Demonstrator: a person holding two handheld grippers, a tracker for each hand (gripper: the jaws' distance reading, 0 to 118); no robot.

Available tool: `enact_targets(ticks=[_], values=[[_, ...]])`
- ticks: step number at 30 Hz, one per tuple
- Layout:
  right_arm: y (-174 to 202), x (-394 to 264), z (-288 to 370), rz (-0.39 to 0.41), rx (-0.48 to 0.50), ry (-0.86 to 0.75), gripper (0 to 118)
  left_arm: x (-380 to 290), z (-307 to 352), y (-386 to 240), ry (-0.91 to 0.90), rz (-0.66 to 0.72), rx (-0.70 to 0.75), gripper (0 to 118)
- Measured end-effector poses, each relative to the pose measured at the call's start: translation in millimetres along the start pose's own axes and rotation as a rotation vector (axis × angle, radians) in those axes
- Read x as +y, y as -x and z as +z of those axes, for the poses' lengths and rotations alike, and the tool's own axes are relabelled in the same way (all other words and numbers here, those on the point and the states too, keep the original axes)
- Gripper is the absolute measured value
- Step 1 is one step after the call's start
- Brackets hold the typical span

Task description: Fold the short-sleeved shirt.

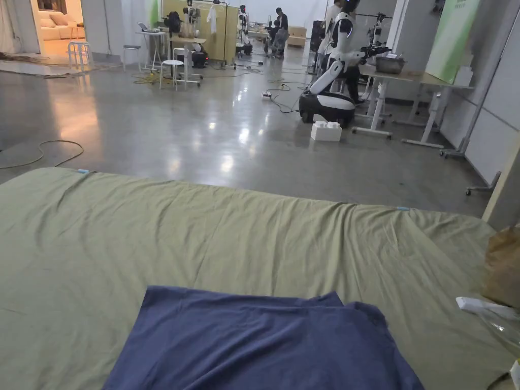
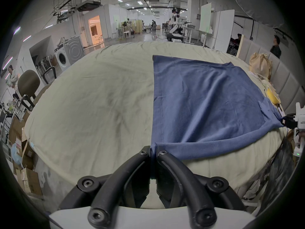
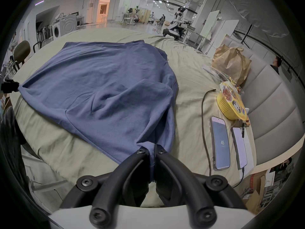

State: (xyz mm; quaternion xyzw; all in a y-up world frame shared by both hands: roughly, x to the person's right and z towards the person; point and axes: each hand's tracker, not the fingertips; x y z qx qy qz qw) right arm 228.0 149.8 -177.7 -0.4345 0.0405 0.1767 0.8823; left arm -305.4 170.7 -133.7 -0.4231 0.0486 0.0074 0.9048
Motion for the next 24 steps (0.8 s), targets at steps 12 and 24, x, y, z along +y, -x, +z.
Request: enact_targets(ticks=[12, 24], values=[[-3, 58, 29, -0.190, -0.044, -0.313, 80, 46, 28, -26, -0.212, -0.022, 0.029, 37], [25, 118, 64, -0.336, -0.153, -0.809, 13, 101, 44, -88, -0.628, -0.019, 0.087, 4]])
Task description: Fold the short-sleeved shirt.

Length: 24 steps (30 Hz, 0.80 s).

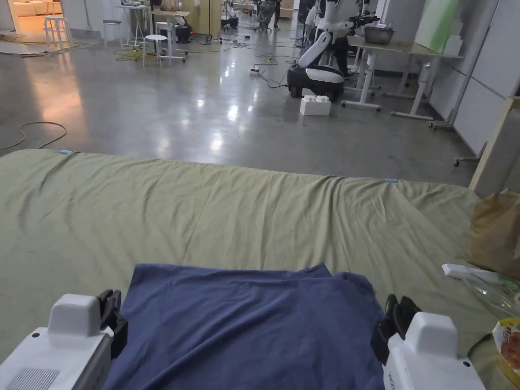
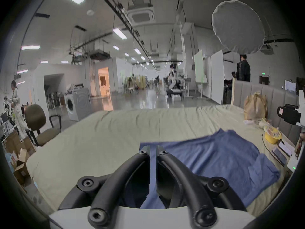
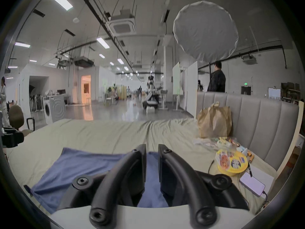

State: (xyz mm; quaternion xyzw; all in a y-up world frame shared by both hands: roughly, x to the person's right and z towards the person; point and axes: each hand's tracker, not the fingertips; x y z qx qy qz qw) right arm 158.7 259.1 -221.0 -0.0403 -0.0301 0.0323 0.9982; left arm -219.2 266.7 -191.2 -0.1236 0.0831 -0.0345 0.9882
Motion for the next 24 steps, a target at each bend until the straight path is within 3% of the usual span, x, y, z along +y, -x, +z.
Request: enact_targets(ticks=[3, 8, 13, 18, 24], values=[[6, 6, -1, -0.009, 0.009, -0.021, 5, 1, -4, 1, -0.058, 0.022, 0.012, 1], [9, 10, -1, 0.012, 0.016, -0.063, 3, 6, 0, 6, -0.097, 0.031, 0.023, 1], [7, 8, -3, 0.007, 0.028, -0.047, 3, -9, -5, 31, -0.001, 0.026, -0.002, 1], [8, -1, -8, 0.007, 0.043, 0.004, 3, -35, 5, 59, 0.232, -0.002, -0.022, 1], [14, -18, -12, 0.021, 0.076, 0.070, 3, -82, 8, 86, 0.649, 0.079, -0.102, 5]])
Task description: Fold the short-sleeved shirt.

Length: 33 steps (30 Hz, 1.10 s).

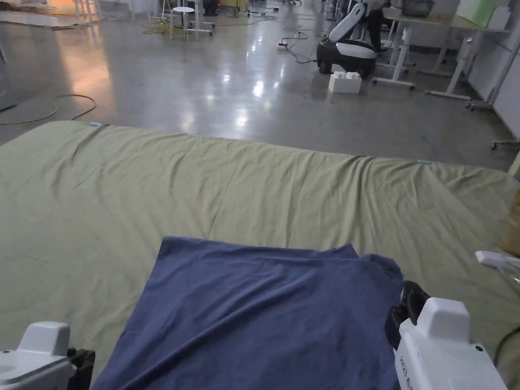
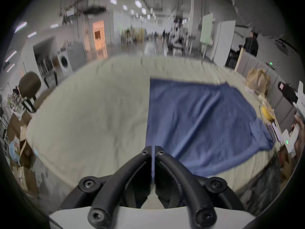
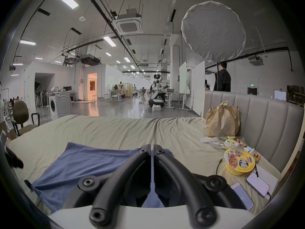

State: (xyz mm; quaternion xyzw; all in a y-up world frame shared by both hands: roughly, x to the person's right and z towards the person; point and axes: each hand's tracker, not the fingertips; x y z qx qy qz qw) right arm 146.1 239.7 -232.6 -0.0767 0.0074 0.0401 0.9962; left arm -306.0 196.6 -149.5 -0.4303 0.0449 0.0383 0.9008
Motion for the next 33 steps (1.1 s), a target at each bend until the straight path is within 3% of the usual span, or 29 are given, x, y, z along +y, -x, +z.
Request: enact_targets(ticks=[2, 3, 4, 14, 24, 26, 28, 29, 33], values=[[2, -4, -2, -0.009, 0.009, 0.022, 3, -10, -8, 3, 0.074, 0.011, 0.002, 31], [3, -7, -2, -0.010, 0.013, 0.032, 3, -15, -12, 4, 0.095, 0.016, 0.008, 51], [5, -8, -3, -0.009, 0.016, 0.040, 3, -19, -15, 4, 0.115, 0.027, 0.009, 61], [4, -16, -6, -0.010, 0.027, 0.090, 3, -18, -43, 5, 0.165, 0.102, 0.126, 64], [0, -29, -5, -0.016, 0.028, 0.148, 3, -11, -57, -6, 0.152, 0.123, 0.138, 56], [-1, -33, -4, -0.017, 0.030, 0.159, 3, -9, -59, -9, 0.154, 0.101, 0.119, 45], [-3, -36, -4, -0.018, 0.033, 0.170, 3, -9, -58, -16, 0.146, 0.051, 0.065, 15], [-4, -38, -3, -0.019, 0.033, 0.176, 3, -10, -59, -19, 0.149, 0.053, 0.056, 6], [-17, -42, 5, -0.030, 0.025, 0.208, 4, -13, -57, -16, 0.141, 0.042, 0.080, 5]])
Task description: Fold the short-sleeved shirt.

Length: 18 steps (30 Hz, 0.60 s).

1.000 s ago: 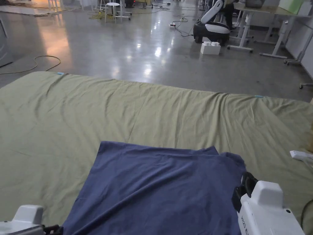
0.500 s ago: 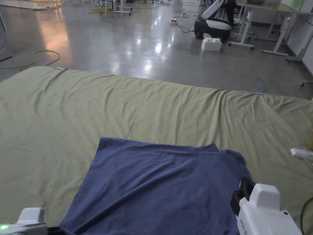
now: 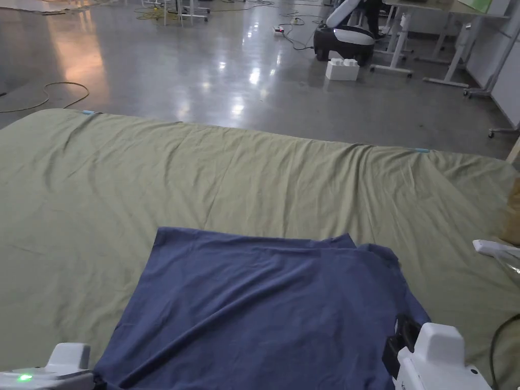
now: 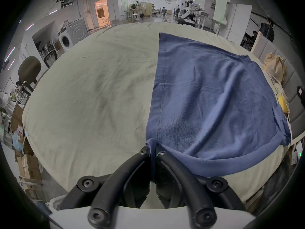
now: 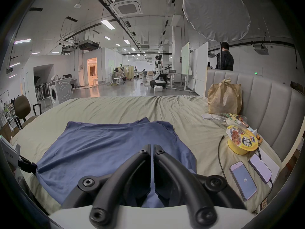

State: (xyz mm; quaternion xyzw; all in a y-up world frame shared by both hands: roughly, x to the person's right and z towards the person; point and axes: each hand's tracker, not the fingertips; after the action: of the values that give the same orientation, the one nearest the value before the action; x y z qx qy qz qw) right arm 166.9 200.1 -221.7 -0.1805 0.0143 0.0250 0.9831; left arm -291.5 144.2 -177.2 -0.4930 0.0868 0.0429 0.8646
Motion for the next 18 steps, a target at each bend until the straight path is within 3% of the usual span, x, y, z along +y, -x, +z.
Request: enact_targets(ticks=[4, 7, 10, 13, 18], values=[[-29, -4, 13, -0.022, -0.052, 0.078, 8, -3, 6, 9, -0.017, 0.020, -0.021, 5], [-54, -9, 19, -0.015, -0.059, 0.224, 42, -6, 13, 13, -0.033, 0.030, -0.029, 5], [-75, -23, 20, 0.028, -0.057, 0.392, 63, -8, 17, 14, -0.049, 0.041, -0.036, 5], [-86, -45, 21, 0.044, -0.047, 0.516, 70, -8, 19, 14, -0.064, 0.042, -0.038, 5], [-83, -79, 10, 0.059, -0.010, 0.662, 70, -6, 18, 13, -0.067, 0.038, -0.035, 5]])
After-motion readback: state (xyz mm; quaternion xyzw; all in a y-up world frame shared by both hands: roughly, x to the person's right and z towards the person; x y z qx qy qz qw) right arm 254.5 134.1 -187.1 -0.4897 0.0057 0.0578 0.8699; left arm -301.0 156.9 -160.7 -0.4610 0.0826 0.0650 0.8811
